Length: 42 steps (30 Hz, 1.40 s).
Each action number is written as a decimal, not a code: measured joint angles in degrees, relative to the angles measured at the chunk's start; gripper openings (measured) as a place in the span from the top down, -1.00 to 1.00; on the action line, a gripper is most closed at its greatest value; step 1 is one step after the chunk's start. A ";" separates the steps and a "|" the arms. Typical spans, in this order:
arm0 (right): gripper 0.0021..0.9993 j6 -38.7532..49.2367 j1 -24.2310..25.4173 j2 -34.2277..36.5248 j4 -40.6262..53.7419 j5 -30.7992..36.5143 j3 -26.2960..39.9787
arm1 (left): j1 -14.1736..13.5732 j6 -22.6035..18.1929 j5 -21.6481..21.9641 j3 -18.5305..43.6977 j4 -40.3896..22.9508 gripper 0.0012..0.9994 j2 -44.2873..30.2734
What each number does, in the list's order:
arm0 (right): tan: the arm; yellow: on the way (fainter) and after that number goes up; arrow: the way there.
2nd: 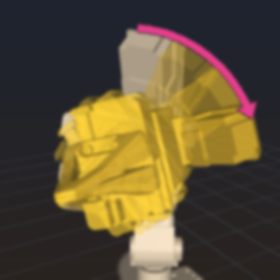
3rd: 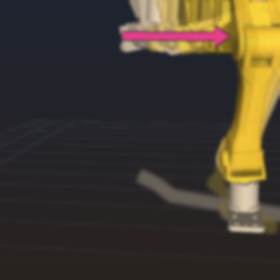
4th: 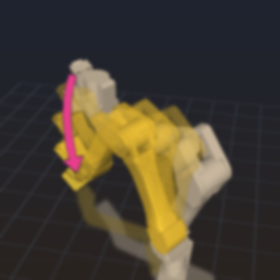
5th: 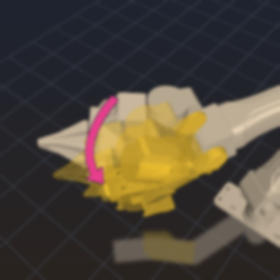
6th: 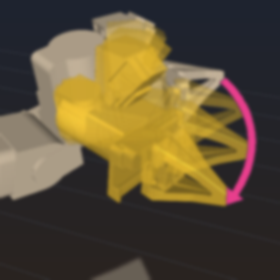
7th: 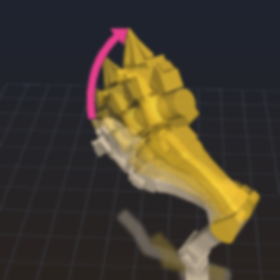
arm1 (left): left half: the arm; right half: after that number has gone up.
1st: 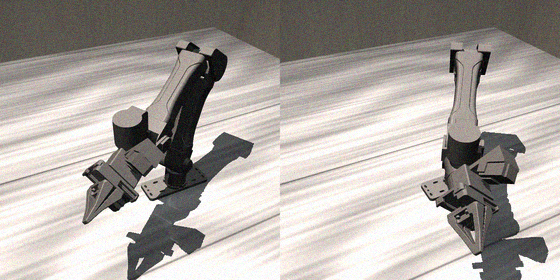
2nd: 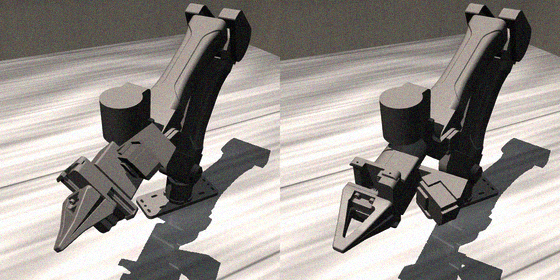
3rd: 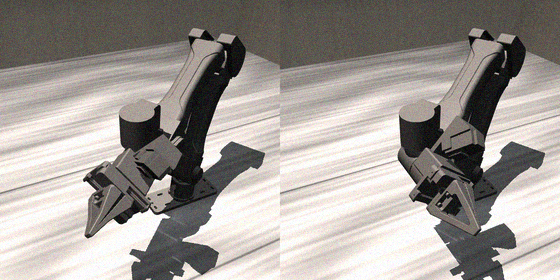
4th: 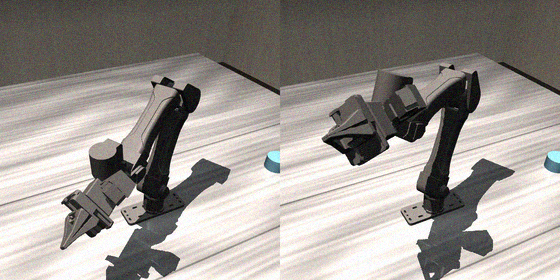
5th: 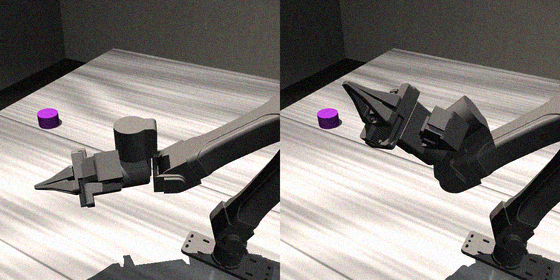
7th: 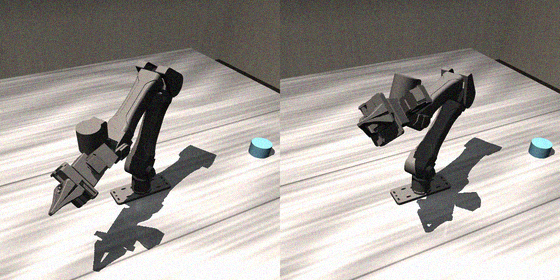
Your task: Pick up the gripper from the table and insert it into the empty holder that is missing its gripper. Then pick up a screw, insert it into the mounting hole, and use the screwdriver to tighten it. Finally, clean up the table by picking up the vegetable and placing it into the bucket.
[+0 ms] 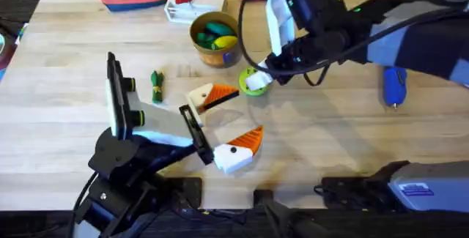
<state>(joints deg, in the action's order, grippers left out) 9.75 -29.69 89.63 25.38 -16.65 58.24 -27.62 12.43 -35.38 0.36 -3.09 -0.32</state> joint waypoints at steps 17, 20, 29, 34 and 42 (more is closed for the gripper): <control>0.07 0.60 -6.78 2.64 1.99 8.40 0.00 | 0.00 -0.01 0.00 0.00 0.00 -0.97 0.00; 0.15 0.60 -7.45 2.71 1.88 9.44 0.00 | 0.00 0.00 -0.01 0.00 0.02 -0.97 0.00; 0.32 0.61 -7.58 4.47 1.43 10.65 0.02 | 0.00 0.00 0.00 0.00 0.00 -0.97 0.00; 0.55 0.62 -7.58 4.51 1.07 10.98 0.02 | 0.00 0.00 0.00 0.00 0.00 -0.97 0.00; 0.99 0.19 -7.58 4.51 0.16 11.05 0.02 | 0.00 0.00 0.00 0.00 0.00 -0.97 0.00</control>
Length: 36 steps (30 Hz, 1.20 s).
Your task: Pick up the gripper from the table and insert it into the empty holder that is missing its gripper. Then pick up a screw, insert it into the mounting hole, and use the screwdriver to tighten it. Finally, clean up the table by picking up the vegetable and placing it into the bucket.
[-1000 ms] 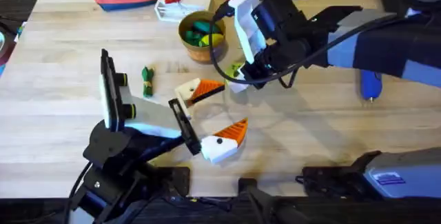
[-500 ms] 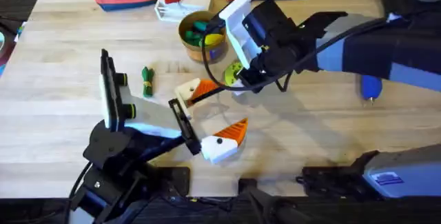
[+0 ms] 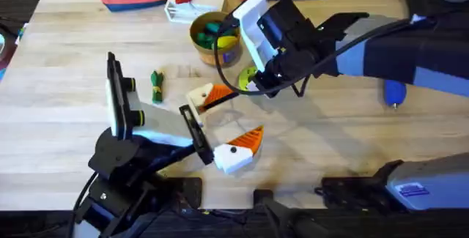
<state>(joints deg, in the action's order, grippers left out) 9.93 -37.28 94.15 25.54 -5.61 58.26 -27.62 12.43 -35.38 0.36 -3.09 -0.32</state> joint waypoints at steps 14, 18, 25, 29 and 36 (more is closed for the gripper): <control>1.00 -0.06 2.68 -2.53 4.40 0.00 2.76 | 0.00 0.00 0.00 0.00 0.00 -0.97 0.01; 1.00 -0.06 5.13 -6.99 9.71 0.03 7.24 | 0.00 0.00 0.00 0.00 0.00 -0.97 0.00; 1.00 -0.06 4.28 -12.41 21.66 0.03 17.95 | 0.00 0.00 0.00 0.00 0.00 -0.98 0.00; 1.00 -0.45 0.78 -14.56 25.60 0.00 23.63 | 0.00 -0.02 0.06 0.00 0.00 -0.97 0.00; 1.00 -5.26 -5.89 -17.27 25.90 -1.56 26.66 | 0.00 -4.78 0.46 0.00 -0.04 -0.97 0.00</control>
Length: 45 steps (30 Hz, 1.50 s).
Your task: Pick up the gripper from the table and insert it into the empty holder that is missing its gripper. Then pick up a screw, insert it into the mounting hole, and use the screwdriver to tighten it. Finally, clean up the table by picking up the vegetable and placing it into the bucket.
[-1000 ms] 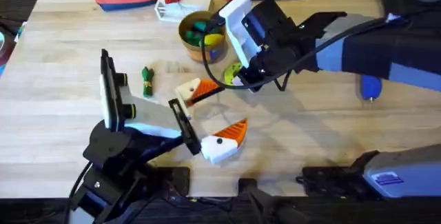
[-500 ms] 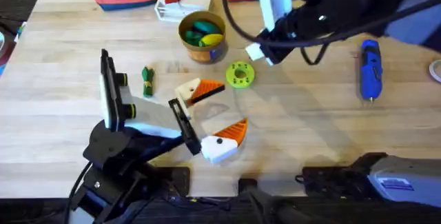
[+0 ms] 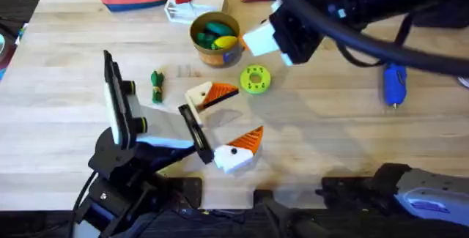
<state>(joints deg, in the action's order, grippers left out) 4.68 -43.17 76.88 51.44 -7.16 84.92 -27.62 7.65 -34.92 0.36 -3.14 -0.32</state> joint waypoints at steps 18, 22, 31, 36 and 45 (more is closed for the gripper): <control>1.00 -8.14 -12.26 5.97 -4.36 -1.47 0.00 | 0.00 -5.54 -0.20 0.00 0.00 -0.97 0.00; 1.00 -8.36 -13.18 6.82 -4.50 -1.48 0.00 | 0.00 -5.56 -0.22 0.00 0.00 -0.97 0.00; 1.00 -8.66 -13.30 7.76 -3.65 -1.45 0.00 | 0.00 -5.58 -0.22 0.00 0.00 -0.97 0.00; 1.00 -8.80 -13.30 7.74 -3.13 -0.98 0.00 | 0.00 -5.58 -0.22 0.00 0.00 -0.97 0.00; 1.00 -8.80 -13.30 7.74 -4.18 -0.56 0.00 | 0.00 -5.60 -0.22 0.00 0.00 -0.97 0.00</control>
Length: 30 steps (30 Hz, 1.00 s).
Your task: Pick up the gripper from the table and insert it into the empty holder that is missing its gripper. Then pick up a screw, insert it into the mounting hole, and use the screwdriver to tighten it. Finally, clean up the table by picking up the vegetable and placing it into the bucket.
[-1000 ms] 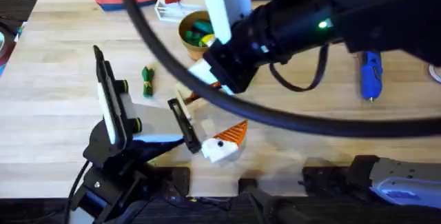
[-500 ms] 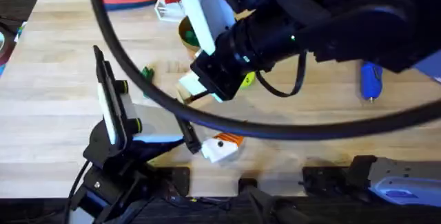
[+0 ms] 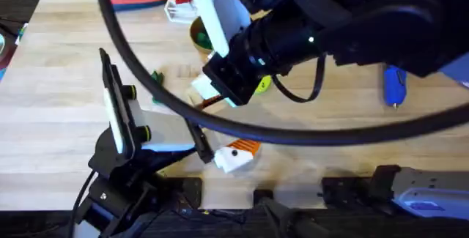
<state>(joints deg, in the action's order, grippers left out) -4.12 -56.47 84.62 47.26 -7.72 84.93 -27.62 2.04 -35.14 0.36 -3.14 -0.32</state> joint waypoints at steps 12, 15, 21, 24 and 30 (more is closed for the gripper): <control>1.00 0.02 0.00 2.55 0.90 0.46 0.02 | 0.00 0.08 0.00 0.00 -0.07 -0.97 0.00; 1.00 0.02 0.02 2.57 1.03 0.53 0.04 | 0.00 0.09 0.00 0.00 -0.07 -0.97 0.00; 1.00 0.01 0.02 2.60 0.96 0.65 0.07 | 0.00 0.09 0.00 0.00 -0.07 -0.97 0.00; 1.00 0.00 0.00 2.62 0.99 0.65 0.07 | 0.00 0.08 0.00 0.00 -0.07 -0.97 0.00; 1.00 0.02 0.02 2.62 0.86 0.64 0.07 | 0.00 0.07 0.00 0.00 -0.06 -0.97 0.00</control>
<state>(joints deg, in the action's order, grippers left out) -4.10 -56.45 87.24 48.12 -7.08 84.99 -27.62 2.11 -35.14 0.36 -3.19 -0.32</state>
